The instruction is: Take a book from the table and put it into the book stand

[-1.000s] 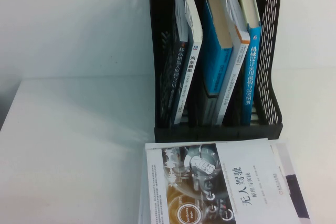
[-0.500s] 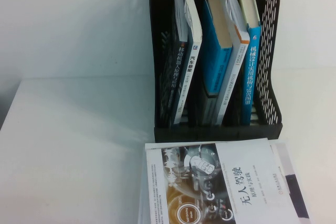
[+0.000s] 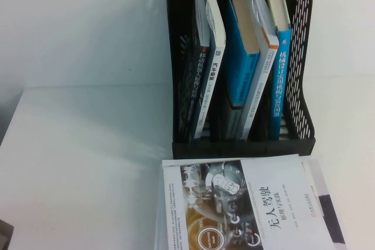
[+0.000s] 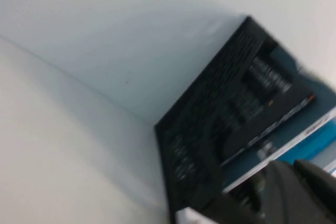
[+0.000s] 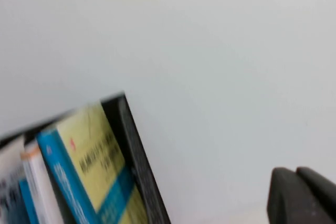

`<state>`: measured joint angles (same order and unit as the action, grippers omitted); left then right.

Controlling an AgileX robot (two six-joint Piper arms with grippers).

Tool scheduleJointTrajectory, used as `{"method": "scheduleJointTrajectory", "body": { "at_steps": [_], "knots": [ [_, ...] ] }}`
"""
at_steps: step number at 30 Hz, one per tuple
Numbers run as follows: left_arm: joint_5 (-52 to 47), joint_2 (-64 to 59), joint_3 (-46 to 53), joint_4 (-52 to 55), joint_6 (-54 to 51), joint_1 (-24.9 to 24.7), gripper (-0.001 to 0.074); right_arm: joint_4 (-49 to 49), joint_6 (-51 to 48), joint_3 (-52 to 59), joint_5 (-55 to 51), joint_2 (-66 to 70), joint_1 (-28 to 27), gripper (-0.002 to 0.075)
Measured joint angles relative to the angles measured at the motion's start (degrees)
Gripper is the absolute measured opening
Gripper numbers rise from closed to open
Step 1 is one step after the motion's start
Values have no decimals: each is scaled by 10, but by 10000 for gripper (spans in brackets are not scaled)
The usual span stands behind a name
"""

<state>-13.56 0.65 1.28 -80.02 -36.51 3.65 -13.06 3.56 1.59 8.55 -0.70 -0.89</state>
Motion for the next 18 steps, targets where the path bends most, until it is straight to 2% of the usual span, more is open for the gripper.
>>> {"method": "scheduleJointTrajectory", "body": {
  "at_steps": [2, 5, 13, 15, 18],
  "knots": [
    [9, 0, 0, -96, -1, 0, -4, -39, 2, 0, 49, 0, 0, -3],
    [23, 0, 0, -158, -1, 0, -4, -71, 2, 0, 117, 0, 0, -3],
    [40, 0, -4, -182, 45, 0, -4, -86, 46, -6, 173, 0, 0, -3],
    [44, 0, -30, -183, 10, 0, -4, -83, 48, -27, 166, 0, 0, -3],
    [47, 0, -96, -183, -118, 0, -4, -64, 41, -87, 148, 0, 0, -3]
  ]
}}
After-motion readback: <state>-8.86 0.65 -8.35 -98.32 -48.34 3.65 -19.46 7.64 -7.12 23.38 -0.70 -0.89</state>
